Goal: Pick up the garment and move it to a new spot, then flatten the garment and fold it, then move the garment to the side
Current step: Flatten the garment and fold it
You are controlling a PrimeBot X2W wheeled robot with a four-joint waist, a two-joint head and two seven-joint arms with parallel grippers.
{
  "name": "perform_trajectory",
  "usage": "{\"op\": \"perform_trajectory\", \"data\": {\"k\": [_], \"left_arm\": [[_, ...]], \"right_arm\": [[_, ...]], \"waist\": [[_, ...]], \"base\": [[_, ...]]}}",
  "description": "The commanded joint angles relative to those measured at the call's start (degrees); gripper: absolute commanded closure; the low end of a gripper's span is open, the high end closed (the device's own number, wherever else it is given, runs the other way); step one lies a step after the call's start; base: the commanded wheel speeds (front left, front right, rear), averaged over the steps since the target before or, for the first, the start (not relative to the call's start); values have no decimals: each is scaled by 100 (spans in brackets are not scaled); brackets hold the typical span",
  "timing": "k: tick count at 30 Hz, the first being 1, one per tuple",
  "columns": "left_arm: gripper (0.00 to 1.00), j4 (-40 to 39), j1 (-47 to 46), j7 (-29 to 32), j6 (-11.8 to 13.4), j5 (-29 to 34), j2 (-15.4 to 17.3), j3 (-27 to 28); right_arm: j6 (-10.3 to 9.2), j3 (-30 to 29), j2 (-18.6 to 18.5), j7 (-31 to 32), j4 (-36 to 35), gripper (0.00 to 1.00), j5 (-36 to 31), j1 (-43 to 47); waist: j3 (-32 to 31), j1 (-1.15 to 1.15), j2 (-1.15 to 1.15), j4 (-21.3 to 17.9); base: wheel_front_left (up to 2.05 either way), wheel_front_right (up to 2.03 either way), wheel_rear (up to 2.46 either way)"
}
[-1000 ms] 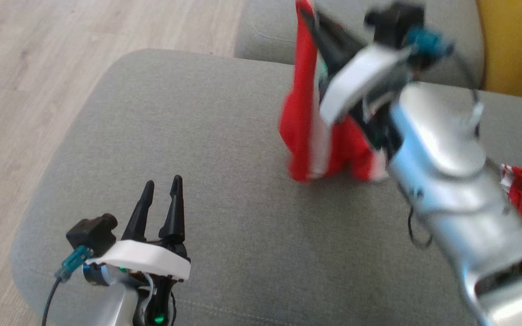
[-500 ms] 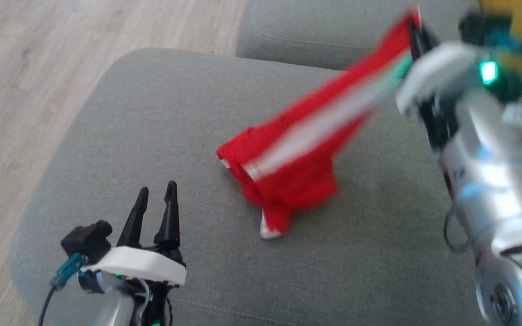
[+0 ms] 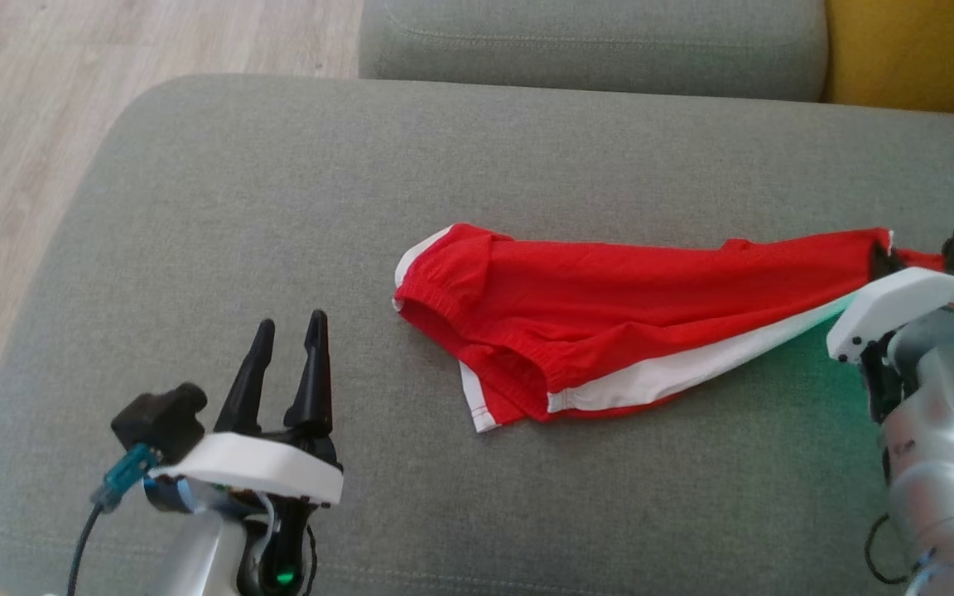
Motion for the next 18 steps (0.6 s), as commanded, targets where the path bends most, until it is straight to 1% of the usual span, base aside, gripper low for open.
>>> {"op": "perform_trajectory", "data": {"k": [1, 6, 7, 8, 11, 13, 18], "left_arm": [[0, -179, -323, -45, -32, 69, 25, 164], [0, -153, -389, -45, -64, 59, 25, 65], [0, -145, -394, -45, -70, 58, 25, 44], [0, -135, -394, -45, -74, 57, 25, 26], [0, -106, -384, -45, -77, 53, 25, -8], [0, -86, -367, -45, -67, 52, 25, -15], [0, -83, -294, -45, -53, 45, 25, -94]], "right_arm": [[-5, -71, 134, 24, -337, 100, -219, -150], [-5, -635, 346, 326, -737, 100, -919, -94], [-5, -712, 374, 361, -796, 54, -1022, -94], [-5, -785, 394, 392, -847, 0, -1122, -90], [-5, -916, 427, 403, -991, 0, -1421, -80], [-5, -976, 435, 319, -1005, 0, -1472, -107], [-5, -681, 439, -267, -573, 0, -1085, -184]], "waist": [[39, 0, 0, -21], [106, 0, 0, 64], [110, 0, 0, 88], [110, 0, 0, 112], [91, 0, 0, 163], [45, 0, 0, 168], [-161, 0, 0, 52]], "base": [[0, 0, 0], [0, 0, 0], [0, 0, 0], [0, 0, 0], [0, 0, 0], [0, 0, 0], [0, 0, 0]]}}
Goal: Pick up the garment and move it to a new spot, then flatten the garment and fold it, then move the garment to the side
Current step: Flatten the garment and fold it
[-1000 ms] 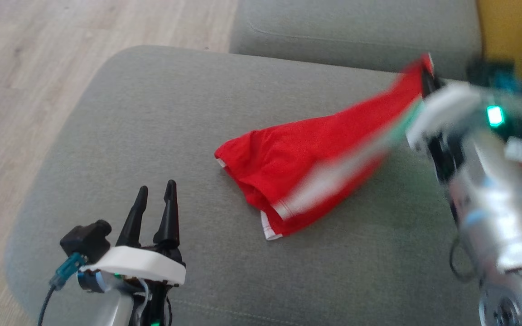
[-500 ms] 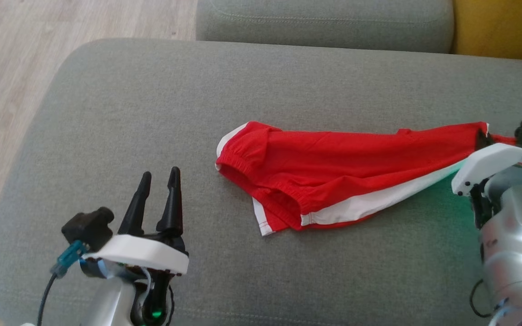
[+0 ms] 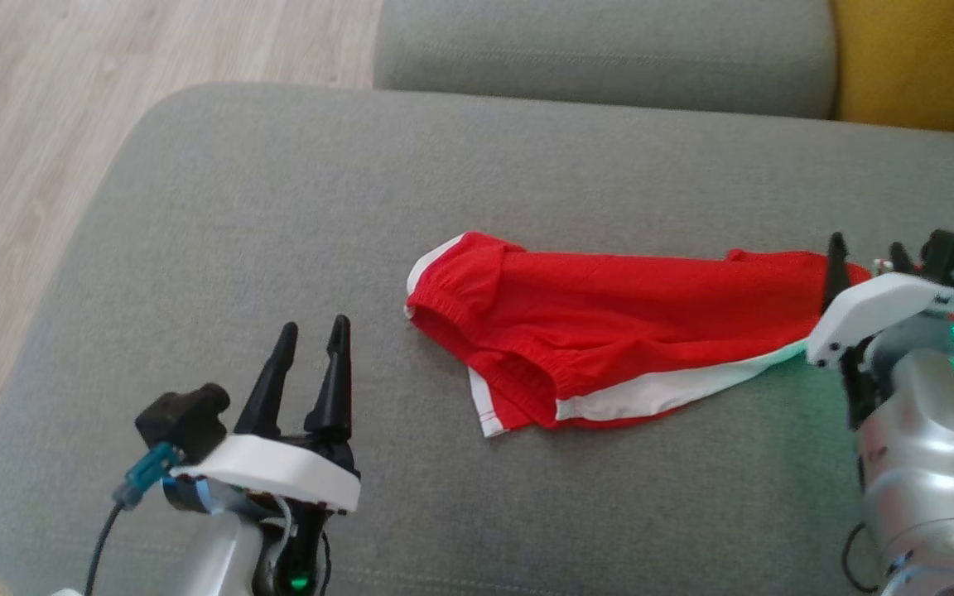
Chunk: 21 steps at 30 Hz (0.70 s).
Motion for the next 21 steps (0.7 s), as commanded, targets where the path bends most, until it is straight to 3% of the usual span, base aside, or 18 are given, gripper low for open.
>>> {"op": "perform_trajectory", "data": {"k": [1, 4, 8, 11, 15, 21], "left_arm": [[0, -185, -185, -44, 2, 42, 24, 103], [0, -213, -126, -44, 30, 24, 24, 16], [0, -259, -34, -44, 52, -42, 24, -194], [0, -268, -9, -44, 51, -58, 24, -299], [0, -201, 20, -44, 1, -86, 24, -582], [0, 152, -88, -17, -115, -99, 24, -1026]], "right_arm": [[-5, 281, 42, -273, 7, 0, 225, -265], [-5, 625, 42, -636, 233, 0, 656, -183], [-5, 1476, 43, -844, 221, 0, 1738, 189], [-5, 1818, 43, -852, -270, 0, 2215, 528], [-5, 2358, 43, -854, -1488, 0, 3033, 1486], [-5, 2695, 43, -794, -2804, 0, 3448, 2434]], "waist": [[-125, 0, 0, -100], [-258, 0, 0, -237], [-369, 0, 0, -502], [-370, 0, 0, -616], [-338, 0, 0, -833], [-229, 0, 0, -1124]], "base": [[0, 0, 0], [0, 0, 0], [0, 0, 0], [0, 0, 0], [0, 0, 0], [0, 0, 0]]}}
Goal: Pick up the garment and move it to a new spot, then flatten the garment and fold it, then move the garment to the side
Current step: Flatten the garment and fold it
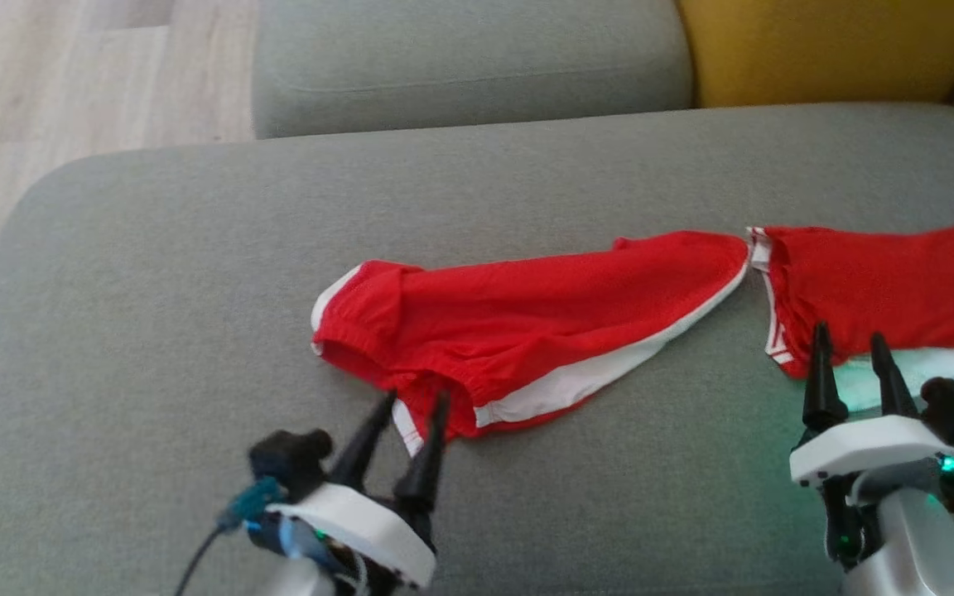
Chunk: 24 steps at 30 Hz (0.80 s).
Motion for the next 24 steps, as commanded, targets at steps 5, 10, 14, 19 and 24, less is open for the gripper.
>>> {"op": "perform_trajectory", "data": {"k": [5, 10, 14, 19, 24], "left_arm": [[0, 434, -538, 263, -109, 210, 41, -269], [0, 921, -831, 355, -95, 332, 38, -424], [0, 1298, -1063, 368, 0, 446, 39, -475], [0, 1696, -1281, 357, 43, 489, 38, -505], [0, 1931, -1396, 279, 12, 438, 33, -525]], "right_arm": [[-5, 237, -7, 269, -1016, 0, 100, 68], [-5, 284, -7, 488, -1476, 0, 169, 271], [-5, 320, -7, 587, -1694, 0, 216, 362], [-5, 329, -7, 638, -1829, 0, 268, 399], [-5, 328, -7, 655, -1881, 0, 292, 429]], "waist": [[188, 0, 0, -294], [311, 0, 0, -492], [396, 0, 0, -628], [458, 0, 0, -751], [482, 0, 0, -806]], "base": [[0, 0, 0], [0, 0, 0], [0, 0, 0], [0, 0, 0], [0, 0, 0]]}}
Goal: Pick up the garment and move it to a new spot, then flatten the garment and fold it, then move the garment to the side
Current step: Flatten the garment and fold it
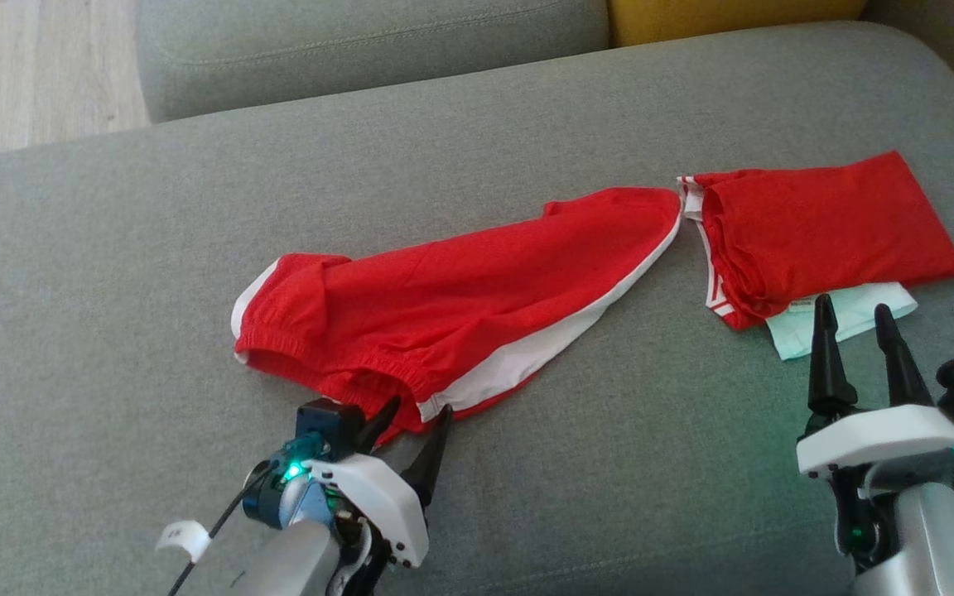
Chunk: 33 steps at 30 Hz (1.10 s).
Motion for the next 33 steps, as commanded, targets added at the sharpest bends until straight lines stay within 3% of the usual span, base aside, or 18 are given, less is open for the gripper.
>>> {"op": "perform_trajectory", "data": {"k": [1, 2, 3, 4, 12, 21, 33], "left_arm": [[7, -61, -300, -102, -23, -58, 26, 138], [53, -32, -317, -110, -44, -83, 25, 124], [85, -14, -334, -123, -67, -111, 23, 112], [100, 4, -350, -136, -86, -137, 22, 98], [100, -58, -444, -296, -97, -264, 26, 175], [100, -670, -226, -406, 94, -286, 433, 666], [100, -1283, 94, -412, 176, -216, 650, 655]], "right_arm": [[-5, 134, -24, 11, -218, 0, 45, -103], [-5, 132, -24, 12, -217, 0, 45, -96], [-5, 129, -24, 13, -213, 0, 45, -90], [-5, 126, -24, 14, -206, 0, 44, -86], [-5, 88, -24, 21, -159, 0, -19, -64], [-5, 99, -24, 321, 16, 0, -94, 58], [-5, 550, -24, 742, 533, 0, 334, 162]], "waist": [[3, 0, 0, -4], [4, 0, 0, -3], [5, 0, 0, 1], [6, 0, 0, 7], [-42, 0, 0, 163], [-225, 0, 0, 694], [-129, 0, 0, 1066]], "base": [[0, 0, 0], [0, 0, 0], [0, 0, 0], [0, 0, 0], [0, 0, 0], [0, 0, 0], [0, 0, 0]]}}
